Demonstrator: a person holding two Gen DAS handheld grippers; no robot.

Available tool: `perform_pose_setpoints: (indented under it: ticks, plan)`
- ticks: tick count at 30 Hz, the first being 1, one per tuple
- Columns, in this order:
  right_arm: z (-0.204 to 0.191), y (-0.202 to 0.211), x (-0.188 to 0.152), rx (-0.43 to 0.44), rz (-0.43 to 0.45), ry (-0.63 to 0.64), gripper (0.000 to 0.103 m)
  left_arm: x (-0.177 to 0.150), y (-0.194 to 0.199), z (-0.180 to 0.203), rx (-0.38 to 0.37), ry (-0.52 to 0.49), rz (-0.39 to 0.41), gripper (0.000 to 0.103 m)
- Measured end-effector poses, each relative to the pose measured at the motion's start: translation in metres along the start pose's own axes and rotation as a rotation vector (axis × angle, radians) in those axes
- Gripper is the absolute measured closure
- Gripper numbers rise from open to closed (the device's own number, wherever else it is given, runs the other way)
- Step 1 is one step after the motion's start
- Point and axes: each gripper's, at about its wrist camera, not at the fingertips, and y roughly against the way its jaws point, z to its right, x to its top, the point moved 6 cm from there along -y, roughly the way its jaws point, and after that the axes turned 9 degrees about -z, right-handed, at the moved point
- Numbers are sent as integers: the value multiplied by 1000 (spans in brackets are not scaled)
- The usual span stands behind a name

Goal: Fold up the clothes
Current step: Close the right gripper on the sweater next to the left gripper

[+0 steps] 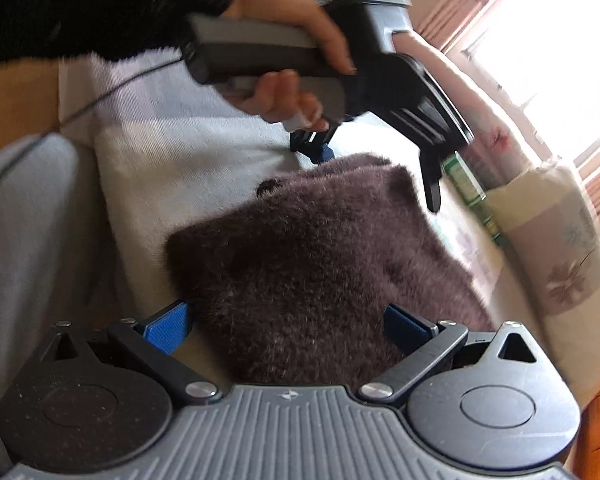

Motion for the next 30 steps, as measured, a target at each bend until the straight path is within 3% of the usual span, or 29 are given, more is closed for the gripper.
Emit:
perform_pose_setpoints:
  ticks: [8,15,20,23,27,30]
  plan:
    - [-20,-4,7,-151,37,149,0,-2,-2,2,24,-16,23,4]
    - [-8,-8,-17,-326,-7,233,0,-3,-1,1,18,7,39,4]
    - [-22,-15,10,-399,47,272,0,-3,0,-2,2,29,45,4]
    - [-21,-20,15,-411,30,239,0,-4,0,-3,-6,24,54,4]
    - [-16,-16,-2,-450,-17,179,1,-4,0,-3,-9,20,54,4]
    - [-20,-21,6,-486,-7,220,1,-3,0,-2,1,16,46,4]
